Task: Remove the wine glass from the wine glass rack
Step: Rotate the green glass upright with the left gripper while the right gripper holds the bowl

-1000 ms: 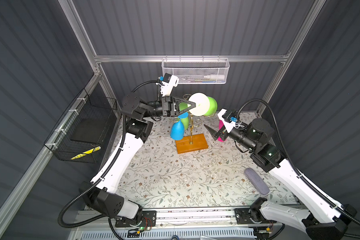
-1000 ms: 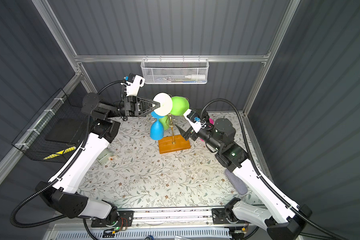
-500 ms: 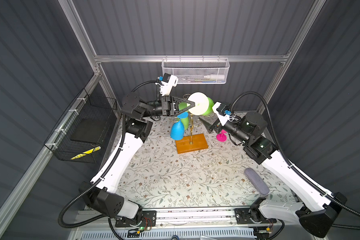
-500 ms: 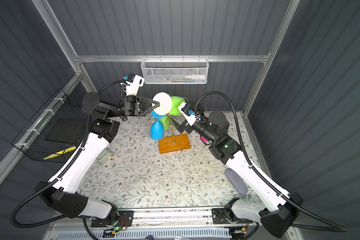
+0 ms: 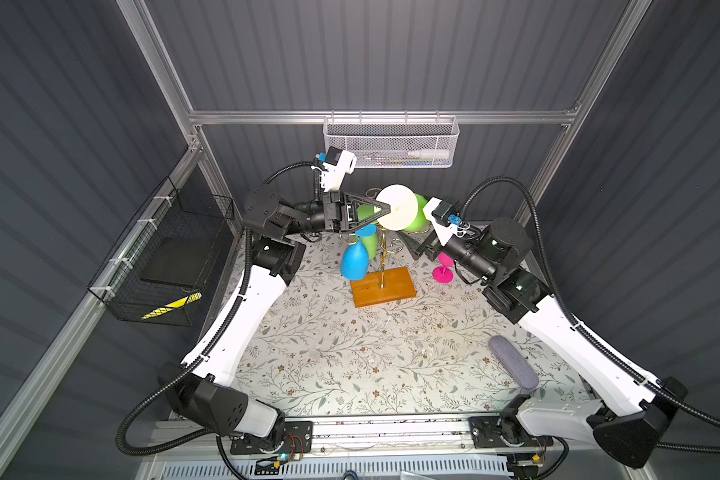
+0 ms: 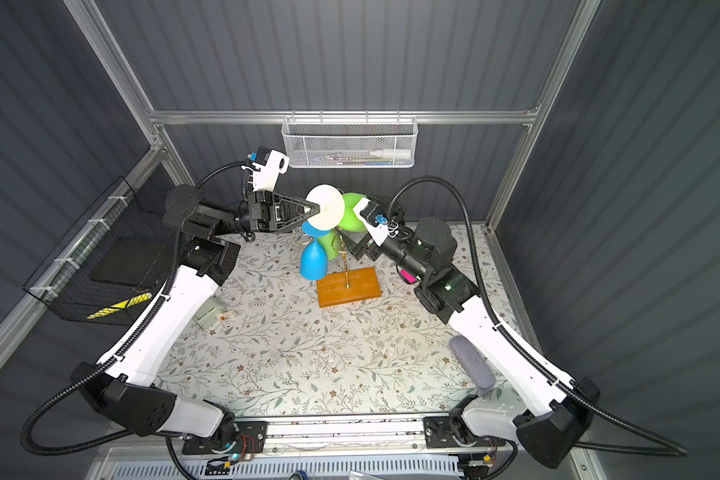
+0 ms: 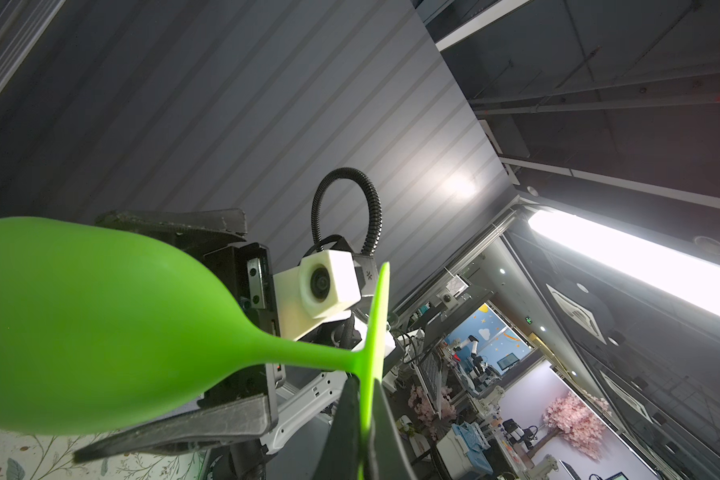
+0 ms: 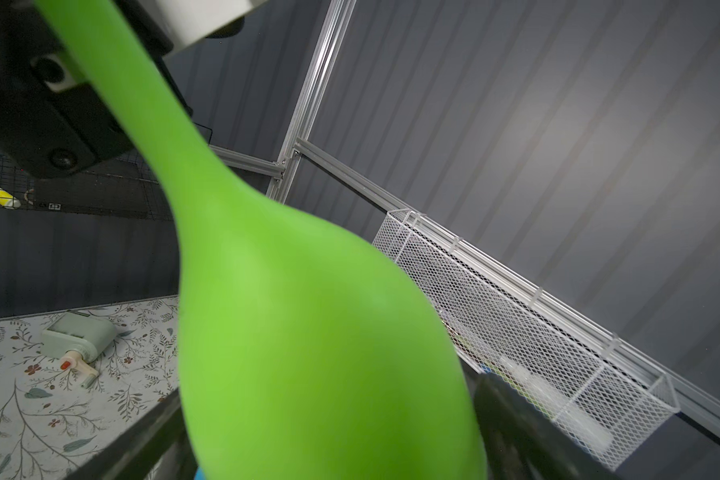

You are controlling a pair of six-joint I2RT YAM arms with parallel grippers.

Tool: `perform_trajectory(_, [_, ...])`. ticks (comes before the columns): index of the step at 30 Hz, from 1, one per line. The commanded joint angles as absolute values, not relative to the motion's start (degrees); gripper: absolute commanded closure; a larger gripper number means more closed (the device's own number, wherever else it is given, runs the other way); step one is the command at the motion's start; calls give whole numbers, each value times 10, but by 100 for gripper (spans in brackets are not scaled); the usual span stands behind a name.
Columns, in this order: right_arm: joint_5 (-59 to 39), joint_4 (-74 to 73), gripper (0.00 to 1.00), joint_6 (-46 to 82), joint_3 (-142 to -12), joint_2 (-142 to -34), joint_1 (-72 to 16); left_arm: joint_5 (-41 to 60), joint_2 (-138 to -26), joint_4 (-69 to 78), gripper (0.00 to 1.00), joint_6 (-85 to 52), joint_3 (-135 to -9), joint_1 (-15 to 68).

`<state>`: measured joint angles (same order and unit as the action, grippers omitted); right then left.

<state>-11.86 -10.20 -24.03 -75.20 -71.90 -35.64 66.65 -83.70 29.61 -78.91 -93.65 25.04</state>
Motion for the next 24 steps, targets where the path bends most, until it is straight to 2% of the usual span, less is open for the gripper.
perform_trajectory(1, [-130,-114,1,-238,-766,-729,-360,669,-836,324,100,-800,-935,251])
perform_trajectory(7, [-134,-108,2,-236,-772,-739,-362,671,-836,333,100,-809,-935,251])
perform_trajectory(14, [-132,-97,19,-232,-773,-734,-363,671,-840,336,100,-805,-933,251])
perform_trajectory(18, [-125,-74,25,-226,-769,-723,-366,672,-846,327,87,-791,-937,251])
perform_trajectory(20, [-121,-61,27,-222,-766,-716,-367,671,-850,323,74,-782,-940,251])
perform_trajectory(22, [-115,-46,29,-217,-760,-708,-367,669,-853,322,68,-775,-942,251])
perform_trajectory(24, [-108,-36,29,-208,-752,-697,-368,666,-855,322,57,-764,-945,251])
